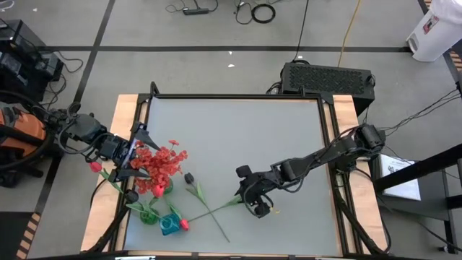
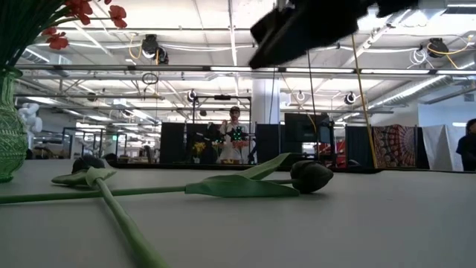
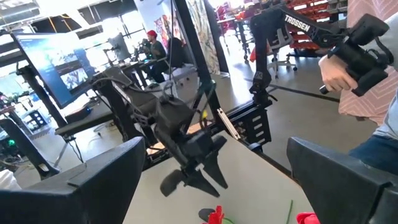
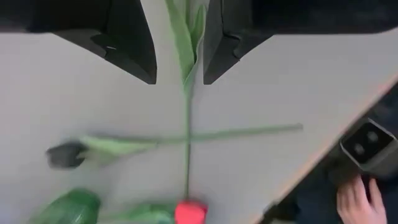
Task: Sort flowers into vase by color
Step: Put the right black flower into the blue vase
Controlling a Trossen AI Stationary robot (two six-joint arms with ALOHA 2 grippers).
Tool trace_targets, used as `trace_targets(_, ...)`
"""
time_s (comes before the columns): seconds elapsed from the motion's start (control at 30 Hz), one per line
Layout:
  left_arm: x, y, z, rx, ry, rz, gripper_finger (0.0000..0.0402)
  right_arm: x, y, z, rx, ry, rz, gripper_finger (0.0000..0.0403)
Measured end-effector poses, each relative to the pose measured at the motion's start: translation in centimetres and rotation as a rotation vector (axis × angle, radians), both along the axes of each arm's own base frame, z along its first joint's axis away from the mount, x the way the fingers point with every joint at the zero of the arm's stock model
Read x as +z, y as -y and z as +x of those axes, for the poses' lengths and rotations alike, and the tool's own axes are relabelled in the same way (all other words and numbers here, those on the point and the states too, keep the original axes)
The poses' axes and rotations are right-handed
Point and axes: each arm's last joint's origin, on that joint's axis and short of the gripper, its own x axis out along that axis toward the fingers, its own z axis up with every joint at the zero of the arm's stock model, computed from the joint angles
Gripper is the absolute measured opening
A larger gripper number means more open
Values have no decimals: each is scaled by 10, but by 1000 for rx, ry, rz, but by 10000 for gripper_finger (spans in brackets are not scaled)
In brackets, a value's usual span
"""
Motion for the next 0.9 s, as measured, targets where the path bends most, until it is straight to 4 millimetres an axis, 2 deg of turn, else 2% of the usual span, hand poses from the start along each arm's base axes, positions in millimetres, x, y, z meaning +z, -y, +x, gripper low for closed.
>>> trace_targets(0.27, 0, 0, 0, 0, 0, 0, 397, -43, -4, 11, 2, -114, -42, 123)
trace_targets(0.9, 0, 0, 0, 0, 0, 0, 397, -79, -2, 18, -22, -205, -63, 123)
